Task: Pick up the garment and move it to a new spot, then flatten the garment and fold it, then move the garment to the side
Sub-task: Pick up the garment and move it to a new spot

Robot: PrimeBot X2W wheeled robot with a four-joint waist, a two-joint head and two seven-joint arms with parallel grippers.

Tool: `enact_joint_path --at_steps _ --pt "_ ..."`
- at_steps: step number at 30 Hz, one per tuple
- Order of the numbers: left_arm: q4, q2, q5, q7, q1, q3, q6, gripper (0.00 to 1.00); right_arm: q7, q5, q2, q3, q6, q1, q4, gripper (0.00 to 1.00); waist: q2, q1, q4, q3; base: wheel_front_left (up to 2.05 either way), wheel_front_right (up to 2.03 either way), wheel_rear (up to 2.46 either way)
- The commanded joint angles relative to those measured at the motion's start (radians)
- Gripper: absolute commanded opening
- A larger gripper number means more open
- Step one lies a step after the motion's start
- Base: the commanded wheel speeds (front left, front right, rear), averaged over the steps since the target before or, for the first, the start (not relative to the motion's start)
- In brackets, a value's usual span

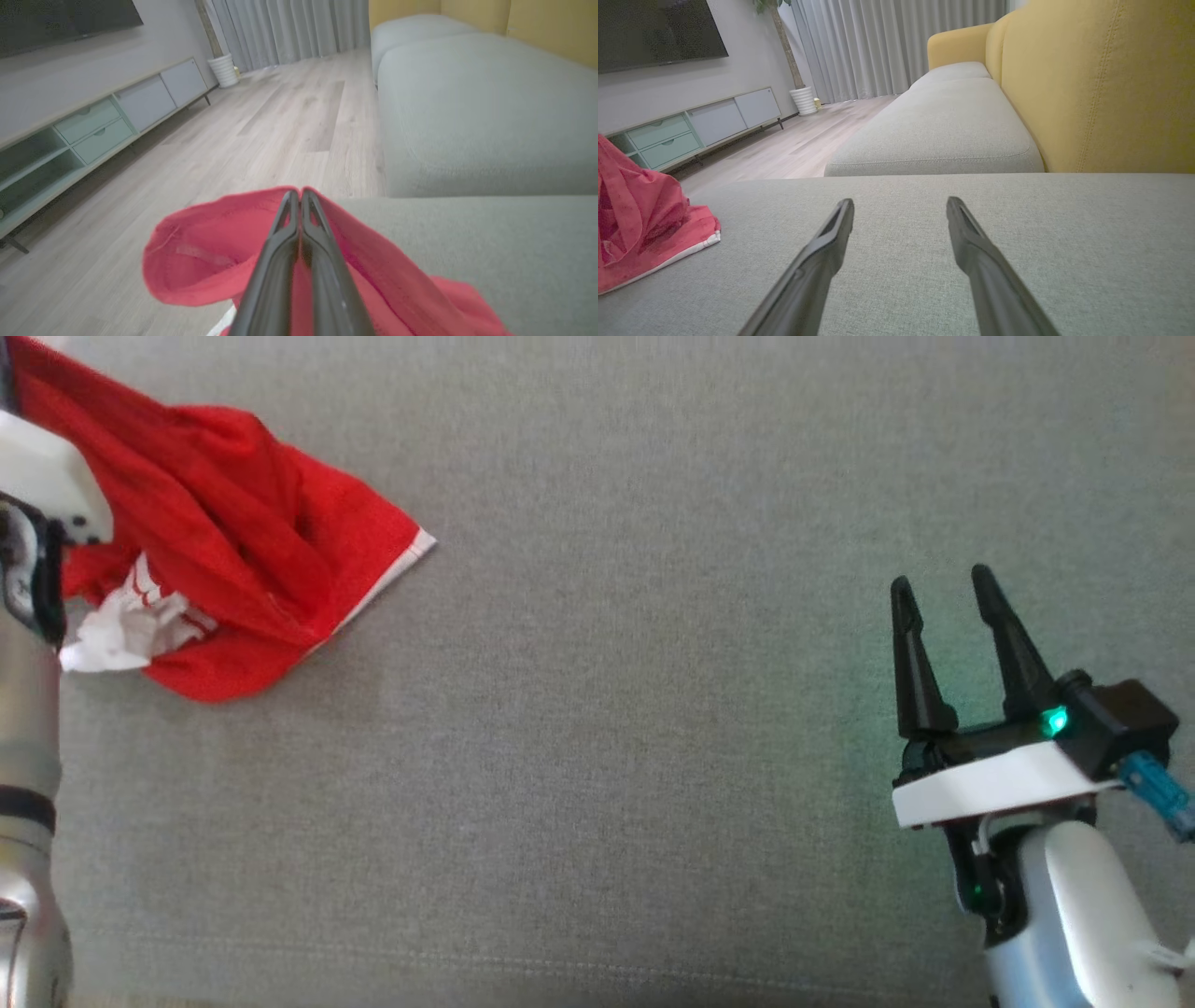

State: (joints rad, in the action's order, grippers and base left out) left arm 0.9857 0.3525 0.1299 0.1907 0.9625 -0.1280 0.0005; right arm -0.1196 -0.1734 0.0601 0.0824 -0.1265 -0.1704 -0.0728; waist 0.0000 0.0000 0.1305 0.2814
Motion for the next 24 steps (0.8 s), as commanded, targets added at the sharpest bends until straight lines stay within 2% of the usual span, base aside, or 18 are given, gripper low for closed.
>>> enact_joint_path --at_steps 1,5,11,19,24 --pt "-0.056 0.067 0.01 0.021 0.055 0.028 0.008 0.0 -0.017 -0.009 -0.008 0.027 -0.004 -0.001 0.019 1.0 0.0 0.0 0.001 -0.046 0.0 0.0 0.0" --pt "-0.144 0.056 0.015 0.041 0.055 0.021 0.003 0.0 -0.038 -0.031 -0.009 0.033 -0.004 0.006 -0.011 1.0 0.0 0.0 -0.007 -0.101 0.0 0.0 0.0" --pt "-0.327 0.01 0.042 0.031 0.038 0.004 -0.016 0.0 -0.058 -0.067 -0.01 0.043 -0.004 0.026 -0.035 1.0 0.0 0.0 -0.035 -0.155 0.0 0.0 0.0" --pt "-0.599 -0.085 0.074 -0.075 -0.011 -0.054 -0.019 0.0 -0.074 -0.079 -0.01 -0.002 -0.004 0.037 -0.026 1.0 0.0 0.0 -0.111 -0.195 0.0 0.0 0.0" --pt "-0.711 -0.162 0.087 -0.151 -0.034 -0.115 -0.016 0.0 -0.057 -0.077 -0.01 -0.061 -0.004 0.0 0.014 1.0 0.0 0.0 -0.183 -0.192 0.0 0.0 0.0"
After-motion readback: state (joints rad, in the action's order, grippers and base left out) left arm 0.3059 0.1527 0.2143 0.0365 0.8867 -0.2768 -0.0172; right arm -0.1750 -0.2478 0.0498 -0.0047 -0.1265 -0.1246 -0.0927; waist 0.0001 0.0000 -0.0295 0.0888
